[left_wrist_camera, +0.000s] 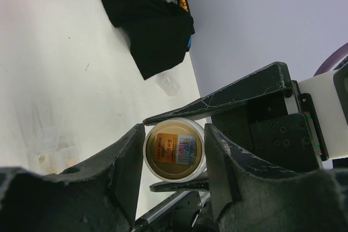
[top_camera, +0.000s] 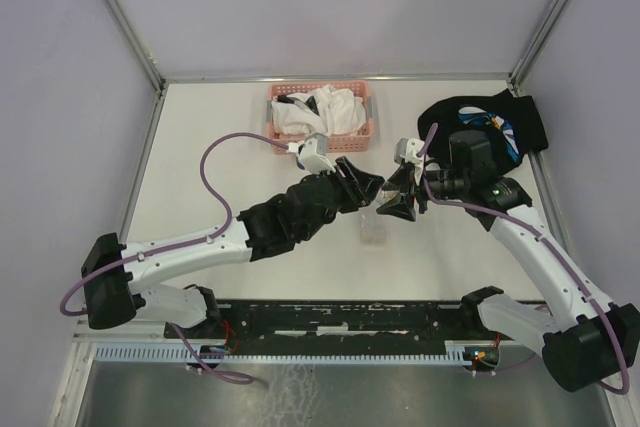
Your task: Sort the pills into containers
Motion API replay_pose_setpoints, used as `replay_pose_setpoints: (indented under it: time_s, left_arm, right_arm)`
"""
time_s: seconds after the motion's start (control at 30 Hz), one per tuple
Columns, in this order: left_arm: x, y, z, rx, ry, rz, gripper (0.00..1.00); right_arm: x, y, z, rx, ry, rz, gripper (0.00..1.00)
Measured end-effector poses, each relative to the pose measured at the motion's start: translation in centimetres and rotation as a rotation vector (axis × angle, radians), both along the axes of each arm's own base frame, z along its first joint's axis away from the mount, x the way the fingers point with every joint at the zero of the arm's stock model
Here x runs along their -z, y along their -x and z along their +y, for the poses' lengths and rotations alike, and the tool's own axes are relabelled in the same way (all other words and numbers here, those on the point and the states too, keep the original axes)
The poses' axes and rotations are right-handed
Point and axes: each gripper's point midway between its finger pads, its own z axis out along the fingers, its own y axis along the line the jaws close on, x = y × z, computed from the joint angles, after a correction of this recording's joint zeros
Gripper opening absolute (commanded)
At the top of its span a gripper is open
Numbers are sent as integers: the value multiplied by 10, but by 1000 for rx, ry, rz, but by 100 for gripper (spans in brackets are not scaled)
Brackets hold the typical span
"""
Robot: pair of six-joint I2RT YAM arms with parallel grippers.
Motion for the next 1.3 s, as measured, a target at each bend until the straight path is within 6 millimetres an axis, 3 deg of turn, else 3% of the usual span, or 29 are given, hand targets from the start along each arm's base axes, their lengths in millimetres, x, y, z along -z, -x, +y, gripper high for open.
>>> replay_pose_setpoints:
  time_s: [0.33,0.47,0.67,0.97,1.1,1.3]
  left_arm:
    - [4,1,-1,13,-9,-17,31]
    - [5,2,-2,66,-47,-87,29]
    - [-13,15,3,237,-17,-297,20]
    - [-38,33,8,596,122,-604,21]
    - [-43,37,3,693,101,-704,28]
    - [-44,30,7,743,122,-726,71]
  right_arm:
    - [3,3,3,-1,-19,77,4]
    - [4,5,5,-4,-43,154,2]
    - [-13,20,15,-66,-162,324,2]
    - [-38,35,23,-168,-265,471,2]
    - [-43,40,21,-200,-278,491,2]
    - [-44,35,22,-187,-282,474,2]
